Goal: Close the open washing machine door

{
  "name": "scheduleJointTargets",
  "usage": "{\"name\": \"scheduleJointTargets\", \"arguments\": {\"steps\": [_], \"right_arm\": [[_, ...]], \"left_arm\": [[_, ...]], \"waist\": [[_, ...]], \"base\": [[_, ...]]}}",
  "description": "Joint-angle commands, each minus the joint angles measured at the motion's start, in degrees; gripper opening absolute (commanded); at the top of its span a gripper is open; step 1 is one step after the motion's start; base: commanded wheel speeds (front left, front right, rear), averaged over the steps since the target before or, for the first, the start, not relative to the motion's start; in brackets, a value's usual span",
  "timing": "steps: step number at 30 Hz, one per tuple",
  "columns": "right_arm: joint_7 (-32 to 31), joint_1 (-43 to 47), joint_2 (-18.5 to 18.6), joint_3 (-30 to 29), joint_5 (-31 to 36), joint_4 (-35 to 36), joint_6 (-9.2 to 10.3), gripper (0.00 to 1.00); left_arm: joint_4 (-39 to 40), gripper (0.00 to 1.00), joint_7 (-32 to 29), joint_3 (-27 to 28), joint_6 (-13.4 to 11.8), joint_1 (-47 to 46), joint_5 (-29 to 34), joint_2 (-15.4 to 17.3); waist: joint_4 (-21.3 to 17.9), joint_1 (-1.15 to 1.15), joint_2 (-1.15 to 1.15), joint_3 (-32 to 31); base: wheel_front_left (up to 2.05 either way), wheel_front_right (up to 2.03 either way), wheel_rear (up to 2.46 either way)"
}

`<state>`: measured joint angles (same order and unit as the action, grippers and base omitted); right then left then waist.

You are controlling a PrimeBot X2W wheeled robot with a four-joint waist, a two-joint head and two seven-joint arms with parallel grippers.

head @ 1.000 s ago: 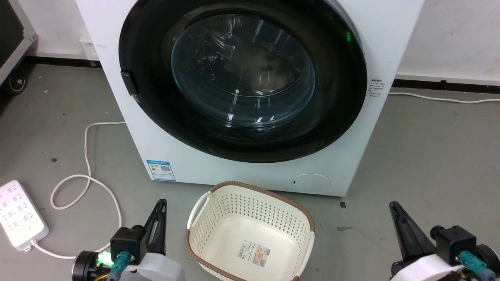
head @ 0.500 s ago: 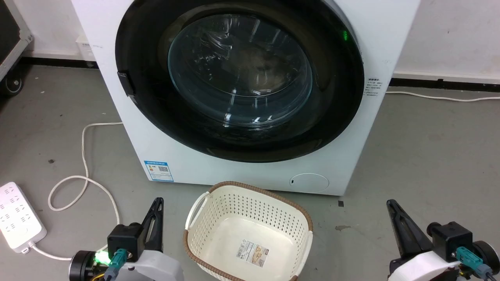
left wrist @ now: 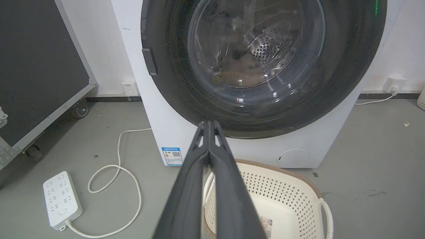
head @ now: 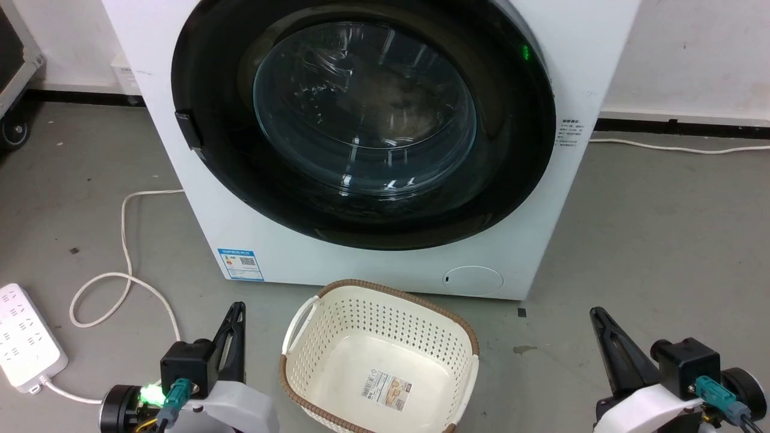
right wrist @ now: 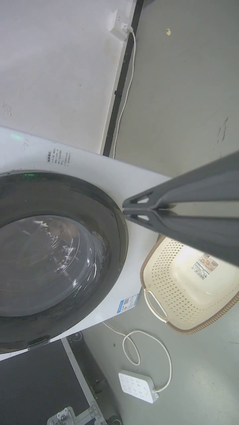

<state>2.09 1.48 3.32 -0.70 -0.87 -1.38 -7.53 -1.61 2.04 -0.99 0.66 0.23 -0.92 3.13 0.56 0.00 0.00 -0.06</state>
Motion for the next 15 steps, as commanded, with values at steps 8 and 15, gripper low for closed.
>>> {"name": "scheduleJointTargets", "arguments": {"steps": [8,15], "right_arm": [[-1.55,-1.37,-0.42,0.53,0.71,1.12,0.04,0.0],[-2.09,-1.48,-0.45,0.7,0.87,1.38,0.04,0.0]], "left_arm": [[1.25,0.0,-1.5,0.76,-0.55,-0.22,0.79,-0.19],[1.61,0.0,-2.04,0.99,-0.66,-0.23,0.92,-0.25]], "waist": [[-0.4,0.0,0.0,0.05],[-0.56,0.0,0.0,0.06]], "base": [[0.0,0.0,0.0],[0.0,0.0,0.0]]}}
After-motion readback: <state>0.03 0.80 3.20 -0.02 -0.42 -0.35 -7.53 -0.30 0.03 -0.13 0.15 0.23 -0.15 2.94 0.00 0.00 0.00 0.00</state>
